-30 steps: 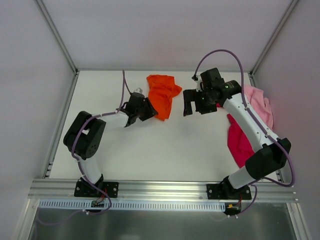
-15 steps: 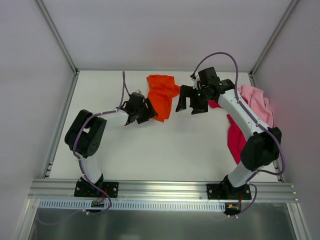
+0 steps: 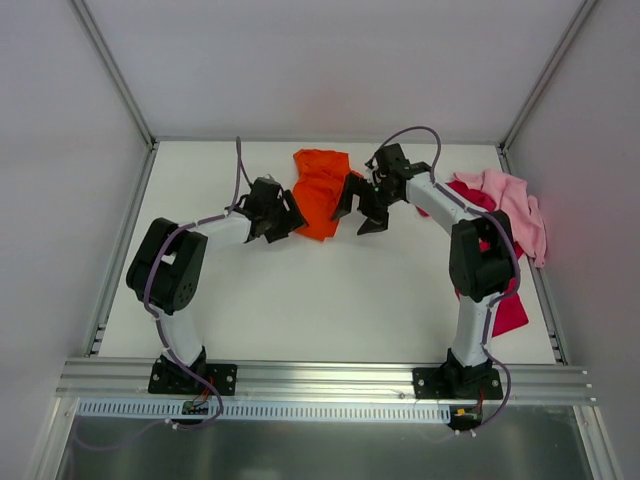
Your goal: Fold and stack the t-shirts
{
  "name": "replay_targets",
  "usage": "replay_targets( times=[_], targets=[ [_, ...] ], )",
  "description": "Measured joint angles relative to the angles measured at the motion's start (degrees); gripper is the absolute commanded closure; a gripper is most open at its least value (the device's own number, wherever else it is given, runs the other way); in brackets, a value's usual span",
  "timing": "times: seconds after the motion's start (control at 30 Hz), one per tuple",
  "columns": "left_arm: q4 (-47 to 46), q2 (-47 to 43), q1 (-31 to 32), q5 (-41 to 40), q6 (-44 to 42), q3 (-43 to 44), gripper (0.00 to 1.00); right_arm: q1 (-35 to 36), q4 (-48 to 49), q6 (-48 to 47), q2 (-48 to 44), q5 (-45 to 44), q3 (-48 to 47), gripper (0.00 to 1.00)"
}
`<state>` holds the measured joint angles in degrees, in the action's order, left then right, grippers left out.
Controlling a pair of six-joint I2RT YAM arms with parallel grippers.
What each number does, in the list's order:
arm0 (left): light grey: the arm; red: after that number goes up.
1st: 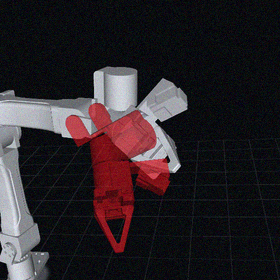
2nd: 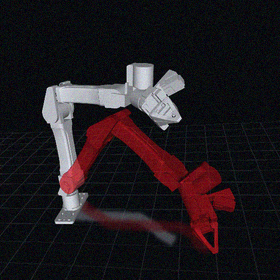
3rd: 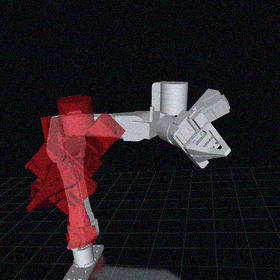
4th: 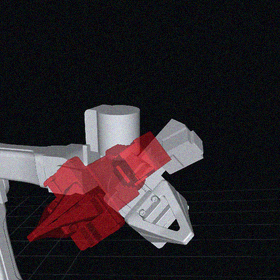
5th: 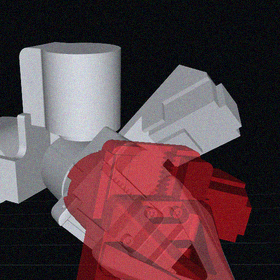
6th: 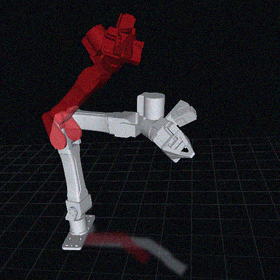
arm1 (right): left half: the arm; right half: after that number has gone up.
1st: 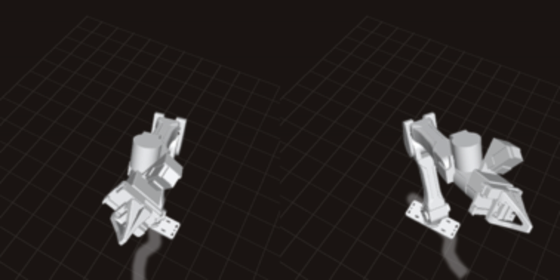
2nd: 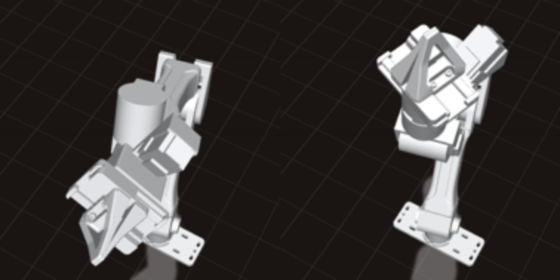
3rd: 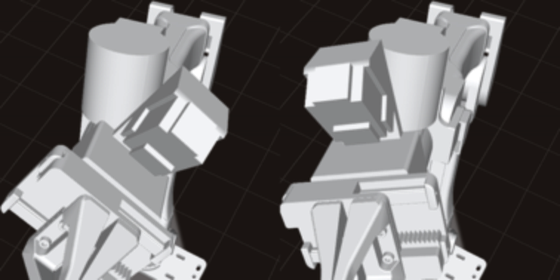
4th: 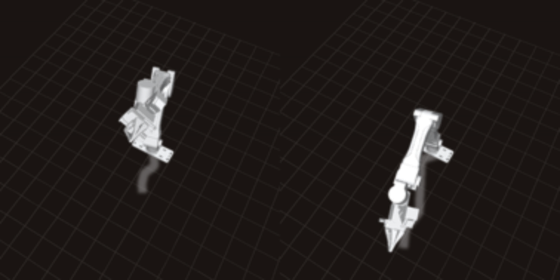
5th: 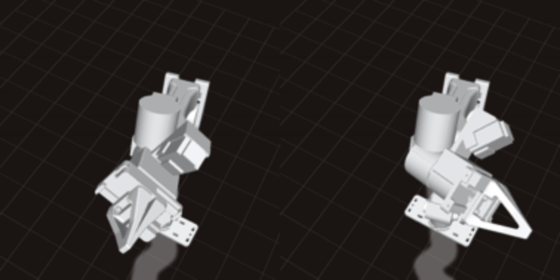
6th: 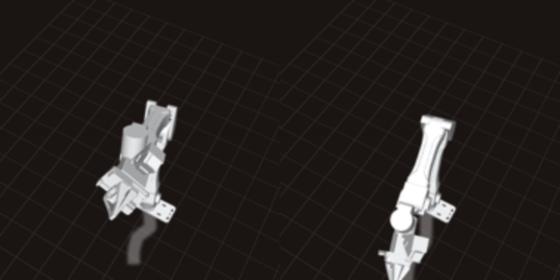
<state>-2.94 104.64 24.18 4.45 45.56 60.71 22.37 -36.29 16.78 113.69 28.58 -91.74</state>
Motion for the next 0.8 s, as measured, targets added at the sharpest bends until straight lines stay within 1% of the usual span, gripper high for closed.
replay_targets(
  times=[0.07,0.13,0.2,0.37,0.57,0.7,0.8],
  targets=[
    [0.79,0.02,-0.35,0.02,-0.22,1.33,0.35,0.00,2.27,0.74,-0.09,0.42,2.21,0.01],
    [0.98,0.22,-0.81,0.07,-0.48,2.93,0.41,0.00,4.37,1.51,-0.09,0.70,5.09,0.02],
    [0.87,0.37,-1.16,0.42,-0.79,4.17,0.43,0.09,6.23,2.32,-0.07,1.09,7.74,0.02],
    [0.68,1.36,-2.19,1.40,-1.07,5.46,0.43,1.20,11.28,4.81,0.55,2.19,11.74,0.02],
    [0.68,2.78,-2.91,2.67,-1.27,5.46,0.41,3.69,17.64,7.74,3.58,4.04,11.37,0.03],
    [0.44,3.08,-3.65,4.11,-1.27,5.40,0.40,4.48,19.63,9.51,7.19,5.07,7.80,0.03],
    [-0.22,3.15,-4.09,4.68,-1.27,5.11,0.40,4.50,20.70,9.81,7.91,4.81,6.05,0.04]
  ],
)
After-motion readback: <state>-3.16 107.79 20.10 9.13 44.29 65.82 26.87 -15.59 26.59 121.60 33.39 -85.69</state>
